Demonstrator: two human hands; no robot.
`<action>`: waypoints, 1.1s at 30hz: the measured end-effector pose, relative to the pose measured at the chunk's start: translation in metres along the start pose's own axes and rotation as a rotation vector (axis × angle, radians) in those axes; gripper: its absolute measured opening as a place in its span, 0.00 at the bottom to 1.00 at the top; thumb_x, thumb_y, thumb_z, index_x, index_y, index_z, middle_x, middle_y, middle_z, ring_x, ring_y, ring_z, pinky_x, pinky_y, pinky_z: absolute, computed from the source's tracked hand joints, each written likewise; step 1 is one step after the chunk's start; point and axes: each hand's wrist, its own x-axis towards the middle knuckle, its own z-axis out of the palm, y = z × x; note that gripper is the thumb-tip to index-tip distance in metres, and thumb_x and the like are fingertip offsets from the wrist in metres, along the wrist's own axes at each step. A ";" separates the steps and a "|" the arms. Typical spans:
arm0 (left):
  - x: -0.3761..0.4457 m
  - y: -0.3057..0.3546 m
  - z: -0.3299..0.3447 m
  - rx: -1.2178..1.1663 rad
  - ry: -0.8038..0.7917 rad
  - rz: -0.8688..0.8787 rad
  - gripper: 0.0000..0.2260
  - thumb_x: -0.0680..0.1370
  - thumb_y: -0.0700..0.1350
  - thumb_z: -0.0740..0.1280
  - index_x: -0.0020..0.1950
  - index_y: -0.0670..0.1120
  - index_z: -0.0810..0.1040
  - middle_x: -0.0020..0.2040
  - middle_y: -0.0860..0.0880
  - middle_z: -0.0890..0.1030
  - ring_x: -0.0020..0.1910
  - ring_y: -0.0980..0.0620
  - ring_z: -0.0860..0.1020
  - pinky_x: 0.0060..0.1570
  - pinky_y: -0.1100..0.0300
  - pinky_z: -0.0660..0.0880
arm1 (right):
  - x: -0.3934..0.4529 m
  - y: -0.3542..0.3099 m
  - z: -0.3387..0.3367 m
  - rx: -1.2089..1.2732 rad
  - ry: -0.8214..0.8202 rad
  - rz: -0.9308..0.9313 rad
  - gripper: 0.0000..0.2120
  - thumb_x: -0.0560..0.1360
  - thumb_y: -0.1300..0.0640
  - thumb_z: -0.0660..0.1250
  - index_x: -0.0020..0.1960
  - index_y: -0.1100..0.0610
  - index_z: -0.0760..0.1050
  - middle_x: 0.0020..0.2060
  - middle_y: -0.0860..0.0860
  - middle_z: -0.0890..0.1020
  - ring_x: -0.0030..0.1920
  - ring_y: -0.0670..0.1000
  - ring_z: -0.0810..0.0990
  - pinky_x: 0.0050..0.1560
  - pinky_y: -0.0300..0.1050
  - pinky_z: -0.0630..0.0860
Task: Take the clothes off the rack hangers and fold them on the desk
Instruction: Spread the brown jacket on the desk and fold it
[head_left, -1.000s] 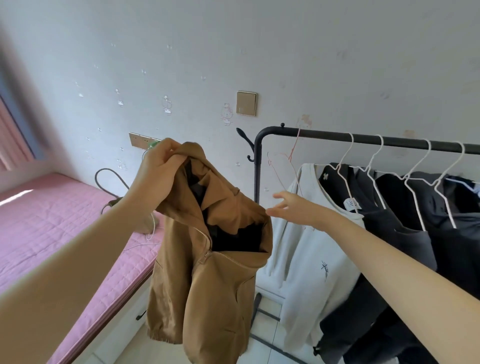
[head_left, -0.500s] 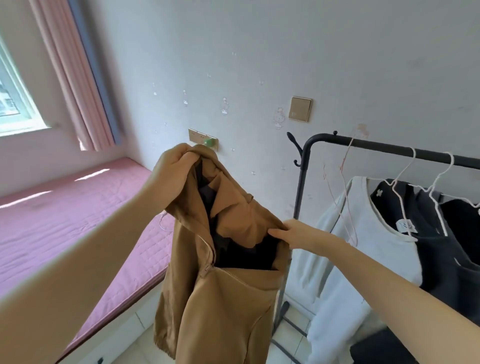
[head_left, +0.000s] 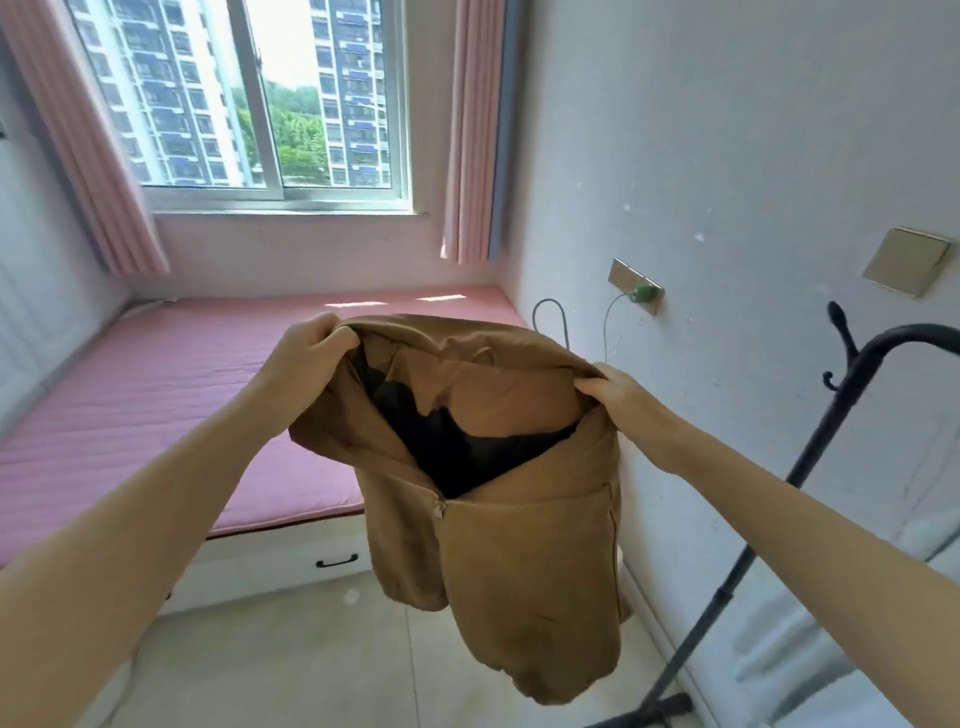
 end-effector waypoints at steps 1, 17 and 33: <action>-0.013 -0.009 -0.012 0.038 0.030 -0.023 0.11 0.79 0.41 0.60 0.36 0.44 0.69 0.33 0.48 0.69 0.35 0.49 0.66 0.36 0.56 0.62 | 0.004 -0.008 0.009 -0.010 -0.044 -0.006 0.08 0.79 0.50 0.60 0.52 0.53 0.74 0.52 0.53 0.78 0.55 0.51 0.77 0.59 0.47 0.71; -0.242 -0.078 -0.236 0.484 0.367 -0.400 0.10 0.80 0.46 0.59 0.42 0.42 0.66 0.35 0.45 0.71 0.35 0.47 0.70 0.35 0.53 0.64 | 0.016 -0.137 0.259 -0.412 -0.591 -0.460 0.13 0.76 0.62 0.64 0.58 0.57 0.64 0.47 0.54 0.73 0.46 0.51 0.72 0.44 0.49 0.71; -0.532 -0.107 -0.441 0.785 0.470 -0.739 0.23 0.71 0.71 0.55 0.48 0.52 0.63 0.35 0.43 0.75 0.32 0.46 0.75 0.31 0.53 0.70 | -0.149 -0.260 0.592 -0.326 -0.823 -1.079 0.12 0.75 0.55 0.69 0.40 0.64 0.75 0.35 0.54 0.77 0.40 0.53 0.73 0.39 0.45 0.66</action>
